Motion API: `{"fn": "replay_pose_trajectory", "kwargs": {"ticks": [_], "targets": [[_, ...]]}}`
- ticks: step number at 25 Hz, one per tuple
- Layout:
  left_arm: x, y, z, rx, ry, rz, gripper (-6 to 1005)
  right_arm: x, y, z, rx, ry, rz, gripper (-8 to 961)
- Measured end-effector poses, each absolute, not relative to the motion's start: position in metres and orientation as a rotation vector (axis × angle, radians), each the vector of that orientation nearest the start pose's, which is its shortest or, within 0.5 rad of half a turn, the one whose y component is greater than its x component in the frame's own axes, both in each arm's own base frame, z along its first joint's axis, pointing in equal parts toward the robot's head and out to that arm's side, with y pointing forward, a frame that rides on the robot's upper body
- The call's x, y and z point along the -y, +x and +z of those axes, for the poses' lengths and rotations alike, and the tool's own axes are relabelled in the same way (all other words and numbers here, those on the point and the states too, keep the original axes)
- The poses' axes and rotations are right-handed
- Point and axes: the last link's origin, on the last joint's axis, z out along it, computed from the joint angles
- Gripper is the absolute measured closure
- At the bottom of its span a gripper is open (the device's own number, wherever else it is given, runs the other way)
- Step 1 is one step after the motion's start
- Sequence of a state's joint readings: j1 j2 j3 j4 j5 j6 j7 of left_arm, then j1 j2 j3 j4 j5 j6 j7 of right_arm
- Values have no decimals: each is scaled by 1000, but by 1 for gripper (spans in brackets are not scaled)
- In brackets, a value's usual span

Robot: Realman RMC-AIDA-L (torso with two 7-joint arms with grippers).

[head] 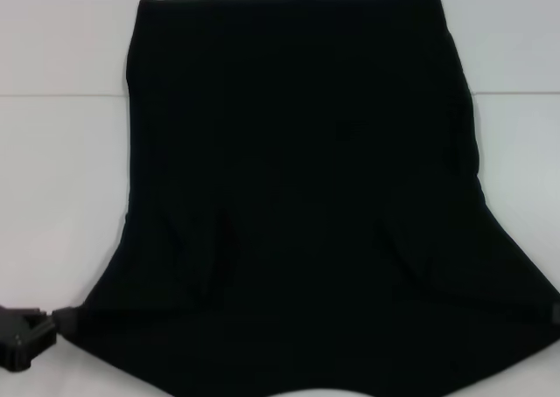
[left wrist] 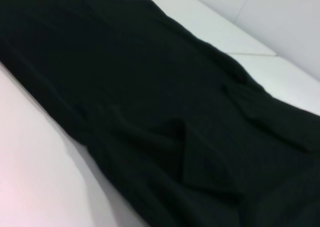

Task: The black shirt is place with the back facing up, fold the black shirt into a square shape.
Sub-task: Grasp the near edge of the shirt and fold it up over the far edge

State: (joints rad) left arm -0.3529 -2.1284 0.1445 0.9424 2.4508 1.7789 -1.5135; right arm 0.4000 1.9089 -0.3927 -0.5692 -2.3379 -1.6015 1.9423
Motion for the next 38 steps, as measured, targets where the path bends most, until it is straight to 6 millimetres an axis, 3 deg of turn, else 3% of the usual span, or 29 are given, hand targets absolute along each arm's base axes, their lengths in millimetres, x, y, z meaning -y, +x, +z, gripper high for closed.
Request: {"fn": "replay_pose_trajectory", "kwargs": {"ticks": [14, 18, 24, 30, 34, 35, 38], "targets": [[-189, -349, 58, 1182, -2541, -658, 989, -198, 404, 84, -1690, -2243, 584, 906], [-187, -347, 57, 1193, -2544, -674, 989, -193, 404, 91, -1673, -2222, 631, 905], [-226, -332, 60, 1143, -2532, -755, 989, -227, 385, 97, -1560, -2261, 720, 905], [-297, -303, 67, 1046, -2505, -849, 988, -286, 358, 104, -1421, -2284, 759, 905], [-360, -286, 67, 1037, -2377, -816, 988, -332, 341, 104, -1357, -2242, 731, 905], [-360, -286, 67, 1037, -2377, -816, 988, -342, 336, 104, -1345, -2230, 723, 904], [-390, -282, 69, 1041, -2259, -804, 988, -368, 323, 103, -1318, -2197, 718, 904]]}}
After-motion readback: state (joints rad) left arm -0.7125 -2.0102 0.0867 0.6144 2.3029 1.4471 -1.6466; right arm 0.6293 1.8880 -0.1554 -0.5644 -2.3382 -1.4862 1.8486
